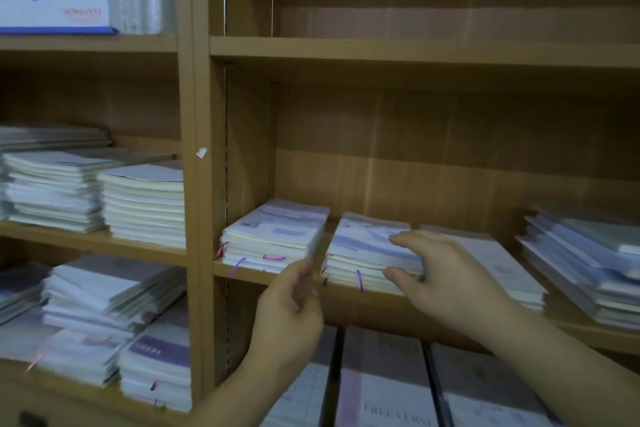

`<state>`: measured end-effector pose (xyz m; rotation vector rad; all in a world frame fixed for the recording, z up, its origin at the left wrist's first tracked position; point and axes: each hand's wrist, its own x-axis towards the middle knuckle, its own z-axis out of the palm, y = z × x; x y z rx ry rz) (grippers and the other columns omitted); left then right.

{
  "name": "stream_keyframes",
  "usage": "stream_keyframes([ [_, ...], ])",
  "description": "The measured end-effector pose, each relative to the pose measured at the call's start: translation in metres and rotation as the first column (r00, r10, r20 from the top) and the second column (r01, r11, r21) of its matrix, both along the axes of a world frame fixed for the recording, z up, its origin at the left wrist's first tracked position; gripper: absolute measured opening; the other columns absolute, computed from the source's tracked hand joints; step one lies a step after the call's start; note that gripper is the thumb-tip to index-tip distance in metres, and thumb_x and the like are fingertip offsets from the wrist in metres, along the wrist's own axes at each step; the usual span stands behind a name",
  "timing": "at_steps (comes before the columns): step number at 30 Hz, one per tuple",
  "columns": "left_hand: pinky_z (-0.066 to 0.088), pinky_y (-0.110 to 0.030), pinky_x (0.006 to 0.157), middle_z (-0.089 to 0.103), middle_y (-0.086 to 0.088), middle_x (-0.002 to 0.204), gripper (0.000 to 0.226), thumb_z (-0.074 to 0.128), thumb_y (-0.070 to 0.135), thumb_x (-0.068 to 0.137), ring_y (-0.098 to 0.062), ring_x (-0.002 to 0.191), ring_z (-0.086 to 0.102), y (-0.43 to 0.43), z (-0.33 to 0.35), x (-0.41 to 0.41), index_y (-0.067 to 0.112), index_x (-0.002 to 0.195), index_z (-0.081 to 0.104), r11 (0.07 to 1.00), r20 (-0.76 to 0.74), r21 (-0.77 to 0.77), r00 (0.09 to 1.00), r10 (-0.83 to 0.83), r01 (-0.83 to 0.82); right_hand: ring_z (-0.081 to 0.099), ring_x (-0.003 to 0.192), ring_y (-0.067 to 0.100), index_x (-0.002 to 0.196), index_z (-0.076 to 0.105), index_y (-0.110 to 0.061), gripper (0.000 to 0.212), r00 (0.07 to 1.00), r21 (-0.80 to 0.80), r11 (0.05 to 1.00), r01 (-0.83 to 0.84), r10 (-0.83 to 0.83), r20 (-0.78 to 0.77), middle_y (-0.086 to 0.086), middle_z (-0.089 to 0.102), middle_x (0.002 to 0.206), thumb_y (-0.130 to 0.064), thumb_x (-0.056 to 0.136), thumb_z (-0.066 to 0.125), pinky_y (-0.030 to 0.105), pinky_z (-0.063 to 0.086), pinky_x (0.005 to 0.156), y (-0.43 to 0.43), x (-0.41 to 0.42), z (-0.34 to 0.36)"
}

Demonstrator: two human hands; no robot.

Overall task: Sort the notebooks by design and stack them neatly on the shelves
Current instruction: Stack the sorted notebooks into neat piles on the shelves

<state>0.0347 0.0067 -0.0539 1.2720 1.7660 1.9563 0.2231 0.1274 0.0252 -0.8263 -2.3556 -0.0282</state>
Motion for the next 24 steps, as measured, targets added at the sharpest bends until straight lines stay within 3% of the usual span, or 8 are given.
stream_keyframes([
  [3, 0.043, -0.007, 0.099, 0.061, 0.015, 0.135, 0.062, 0.05, -0.012, 0.094, 0.014, 0.121, 0.054, 0.003, -0.002, -0.007, 0.021, 0.146, 0.048, 0.99, 0.005, -0.075, 0.993, -0.116, 0.116, 0.051, 0.132, 0.014, 0.141, 0.057, -0.026, 0.058, 0.998, -0.039, 0.999, 0.013, -0.011, 0.056, -0.008, 0.056, 0.142, -0.049, 0.089, 0.069, 0.034, 0.043, 0.108, 0.006, -0.021, -0.002],
  [6, 0.044, -0.006, 0.092, 0.064, 0.027, 0.122, 0.065, 0.047, -0.017, 0.092, 0.016, 0.117, 0.056, 0.009, 0.001, -0.007, 0.025, 0.141, 0.049, 0.984, 0.006, -0.088, 0.988, -0.156, 0.156, 0.051, 0.132, 0.017, 0.142, 0.055, -0.024, 0.06, 0.994, -0.066, 0.995, 0.069, -0.063, 0.088, -0.004, 0.055, 0.142, -0.05, 0.09, 0.068, 0.036, 0.044, 0.107, 0.01, -0.029, -0.006],
  [9, 0.047, -0.01, 0.095, 0.067, 0.027, 0.12, 0.065, 0.048, -0.016, 0.092, 0.01, 0.119, 0.059, 0.015, 0.006, -0.011, 0.031, 0.136, 0.052, 0.983, -0.018, -0.086, 0.986, -0.167, 0.165, 0.054, 0.126, 0.02, 0.136, 0.061, -0.026, 0.054, 0.99, -0.038, 0.994, 0.103, -0.098, 0.097, -0.003, 0.059, 0.135, -0.051, 0.089, 0.068, 0.038, 0.046, 0.103, 0.012, -0.032, -0.009],
  [13, 0.05, -0.013, 0.091, 0.064, 0.015, 0.13, 0.064, 0.05, -0.013, 0.093, 0.007, 0.109, 0.065, 0.02, 0.009, -0.014, 0.02, 0.148, 0.047, 0.976, -0.01, -0.101, 0.981, -0.194, 0.192, 0.058, 0.121, 0.015, 0.127, 0.068, -0.026, 0.047, 0.994, -0.086, 0.992, 0.089, -0.083, 0.075, -0.007, 0.063, 0.128, -0.053, 0.088, 0.069, 0.034, 0.047, 0.102, 0.014, -0.034, -0.008],
  [19, 0.055, -0.022, 0.094, 0.066, 0.014, 0.131, 0.064, 0.055, -0.005, 0.094, -0.001, 0.11, 0.067, 0.022, 0.005, -0.016, 0.025, 0.15, 0.046, 0.977, -0.029, -0.128, 0.984, -0.178, 0.172, 0.055, 0.127, 0.015, 0.131, 0.066, -0.025, 0.043, 0.994, -0.203, 0.973, 0.108, -0.101, 0.044, -0.005, 0.062, 0.136, -0.04, 0.091, 0.07, 0.025, 0.04, 0.104, 0.014, -0.042, -0.011],
  [24, 0.049, -0.008, 0.081, 0.069, 0.029, 0.113, 0.062, 0.055, -0.008, 0.094, 0.006, 0.105, 0.066, 0.021, 0.008, -0.01, 0.034, 0.139, 0.05, 0.976, -0.023, -0.125, 0.983, -0.18, 0.176, 0.054, 0.127, 0.017, 0.132, 0.064, -0.023, 0.041, 0.991, -0.227, 0.965, 0.13, -0.131, 0.011, -0.003, 0.061, 0.135, -0.037, 0.094, 0.069, 0.026, 0.04, 0.102, 0.012, -0.044, -0.015],
])
